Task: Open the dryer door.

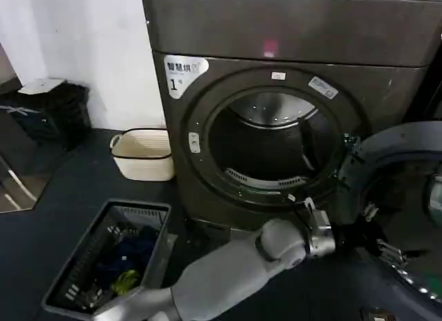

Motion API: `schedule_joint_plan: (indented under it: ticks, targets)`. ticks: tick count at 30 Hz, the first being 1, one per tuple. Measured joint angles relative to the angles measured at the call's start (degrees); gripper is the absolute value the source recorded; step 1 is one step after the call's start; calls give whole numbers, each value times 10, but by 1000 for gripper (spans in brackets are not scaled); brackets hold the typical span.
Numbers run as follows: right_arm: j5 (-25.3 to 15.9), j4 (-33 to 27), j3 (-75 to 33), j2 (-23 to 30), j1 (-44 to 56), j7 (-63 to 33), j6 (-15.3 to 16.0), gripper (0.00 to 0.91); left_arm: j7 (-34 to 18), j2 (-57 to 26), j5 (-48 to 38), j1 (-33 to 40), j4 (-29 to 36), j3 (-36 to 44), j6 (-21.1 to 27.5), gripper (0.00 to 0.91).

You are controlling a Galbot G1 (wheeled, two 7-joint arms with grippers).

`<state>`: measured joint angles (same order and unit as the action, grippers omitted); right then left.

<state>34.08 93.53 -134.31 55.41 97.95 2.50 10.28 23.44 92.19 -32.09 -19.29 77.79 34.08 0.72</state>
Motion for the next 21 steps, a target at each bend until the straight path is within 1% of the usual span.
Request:
schedule_joint_plan:
  ticks: [7, 15, 21]
  targets:
    - [0, -4, -3, -3, 3, 0, 0, 907, -8, 0, 6, 0, -14, 2, -8, 907]
    - [0, -3, -3, -3, 3, 1, 0, 907, -16, 0, 29, 4, -30, 3, -42, 907]
    - [0, -4, -2, -4, 1, 1, 0, 907, -27, 0, 32, 4, -29, 3, -52, 907]
